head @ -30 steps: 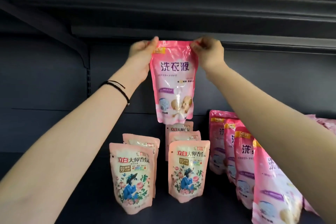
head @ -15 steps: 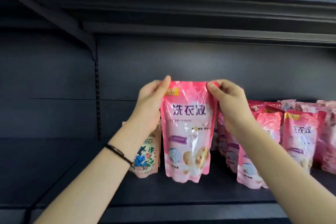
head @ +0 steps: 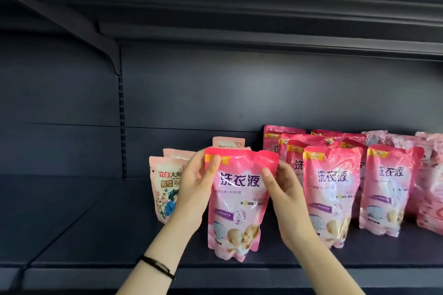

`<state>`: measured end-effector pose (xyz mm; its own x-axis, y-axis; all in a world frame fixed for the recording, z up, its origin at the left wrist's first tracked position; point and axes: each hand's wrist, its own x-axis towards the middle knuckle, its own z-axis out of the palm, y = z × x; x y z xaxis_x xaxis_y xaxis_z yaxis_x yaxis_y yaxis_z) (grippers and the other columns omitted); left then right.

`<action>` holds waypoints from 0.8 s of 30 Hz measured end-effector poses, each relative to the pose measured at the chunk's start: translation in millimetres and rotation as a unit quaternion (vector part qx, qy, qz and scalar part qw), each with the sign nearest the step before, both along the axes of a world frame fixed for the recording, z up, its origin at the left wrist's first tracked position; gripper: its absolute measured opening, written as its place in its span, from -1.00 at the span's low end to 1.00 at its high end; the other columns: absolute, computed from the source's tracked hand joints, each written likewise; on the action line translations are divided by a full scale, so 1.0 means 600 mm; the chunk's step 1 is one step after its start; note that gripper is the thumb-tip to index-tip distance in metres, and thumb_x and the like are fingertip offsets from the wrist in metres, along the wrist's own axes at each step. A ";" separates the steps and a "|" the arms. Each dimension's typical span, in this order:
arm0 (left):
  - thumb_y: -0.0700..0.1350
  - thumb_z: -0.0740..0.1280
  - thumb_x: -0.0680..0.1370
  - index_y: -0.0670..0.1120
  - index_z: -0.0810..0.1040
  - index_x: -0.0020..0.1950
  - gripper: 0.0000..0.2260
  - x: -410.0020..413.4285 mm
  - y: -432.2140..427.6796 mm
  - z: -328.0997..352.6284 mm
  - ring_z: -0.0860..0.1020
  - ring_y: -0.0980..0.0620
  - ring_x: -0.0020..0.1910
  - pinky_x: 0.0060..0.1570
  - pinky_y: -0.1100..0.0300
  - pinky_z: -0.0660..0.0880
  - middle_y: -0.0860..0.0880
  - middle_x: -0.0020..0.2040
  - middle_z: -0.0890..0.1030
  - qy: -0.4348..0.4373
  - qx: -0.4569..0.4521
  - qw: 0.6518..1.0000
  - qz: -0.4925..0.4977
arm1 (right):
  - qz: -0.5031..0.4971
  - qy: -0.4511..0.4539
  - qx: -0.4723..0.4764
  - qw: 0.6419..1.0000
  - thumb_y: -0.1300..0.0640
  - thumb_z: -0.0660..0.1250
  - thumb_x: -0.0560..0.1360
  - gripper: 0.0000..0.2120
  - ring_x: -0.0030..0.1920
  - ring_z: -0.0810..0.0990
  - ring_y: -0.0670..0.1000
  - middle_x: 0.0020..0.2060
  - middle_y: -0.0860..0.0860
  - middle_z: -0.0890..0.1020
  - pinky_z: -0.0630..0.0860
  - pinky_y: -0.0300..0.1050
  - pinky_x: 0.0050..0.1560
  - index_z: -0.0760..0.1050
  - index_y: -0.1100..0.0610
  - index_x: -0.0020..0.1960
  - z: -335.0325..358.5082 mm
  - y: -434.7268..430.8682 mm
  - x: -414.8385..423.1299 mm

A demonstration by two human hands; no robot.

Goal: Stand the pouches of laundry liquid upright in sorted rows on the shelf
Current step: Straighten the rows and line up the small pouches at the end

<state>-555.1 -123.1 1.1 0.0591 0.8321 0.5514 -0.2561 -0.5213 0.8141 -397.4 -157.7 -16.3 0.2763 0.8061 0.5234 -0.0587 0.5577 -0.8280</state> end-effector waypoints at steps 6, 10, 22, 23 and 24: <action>-0.01 0.36 0.44 0.12 0.42 0.27 -0.60 -0.011 -0.027 -0.136 0.54 0.38 0.10 -0.09 0.49 0.47 0.22 0.16 0.57 0.029 -0.084 0.996 0.016 | 0.036 0.007 -0.115 0.993 0.24 0.32 0.51 -0.66 -0.05 0.67 -0.17 0.05 -0.01 0.67 0.56 -0.33 -0.16 0.41 0.07 0.26 -0.115 -0.015 -0.029; 0.03 0.31 0.43 0.17 0.43 0.24 -0.62 0.005 -0.023 -0.168 0.52 0.43 0.09 -0.06 0.52 0.43 0.44 0.03 0.57 0.062 -0.069 0.995 0.027 | 0.023 -0.023 -0.107 0.994 0.10 0.37 0.47 -0.69 -0.29 0.59 0.04 -0.22 0.03 0.68 0.54 -0.15 -0.25 0.47 0.10 0.20 -0.136 -0.014 -0.048; 0.11 0.34 0.36 0.20 0.50 0.20 -0.60 0.108 -0.061 -0.156 0.56 0.37 0.04 0.09 0.31 0.47 0.35 -0.02 0.63 0.082 -0.057 0.994 0.052 | -0.078 -0.028 -0.054 0.995 -0.04 0.40 0.40 -0.68 -0.33 0.53 0.01 -0.38 0.13 0.54 0.56 -0.04 -0.18 0.53 0.03 0.11 -0.139 -0.061 0.049; 0.10 0.33 0.37 0.19 0.50 0.20 -0.61 0.129 -0.067 -0.154 0.56 0.38 0.04 0.07 0.34 0.48 0.34 -0.02 0.63 0.081 -0.058 0.994 0.044 | -0.084 -0.030 -0.058 0.994 -0.05 0.39 0.40 -0.68 -0.34 0.51 0.01 -0.39 0.15 0.53 0.55 -0.02 -0.18 0.52 0.06 0.09 -0.139 -0.066 0.070; 0.10 0.33 0.37 0.18 0.50 0.20 -0.61 0.152 -0.075 -0.153 0.57 0.37 0.04 0.05 0.37 0.49 0.33 -0.01 0.63 0.080 -0.060 0.994 0.037 | -0.086 -0.030 -0.060 0.994 -0.07 0.39 0.40 -0.66 -0.36 0.49 0.04 -0.40 0.18 0.52 0.54 0.01 -0.21 0.50 0.10 0.07 -0.141 -0.072 0.093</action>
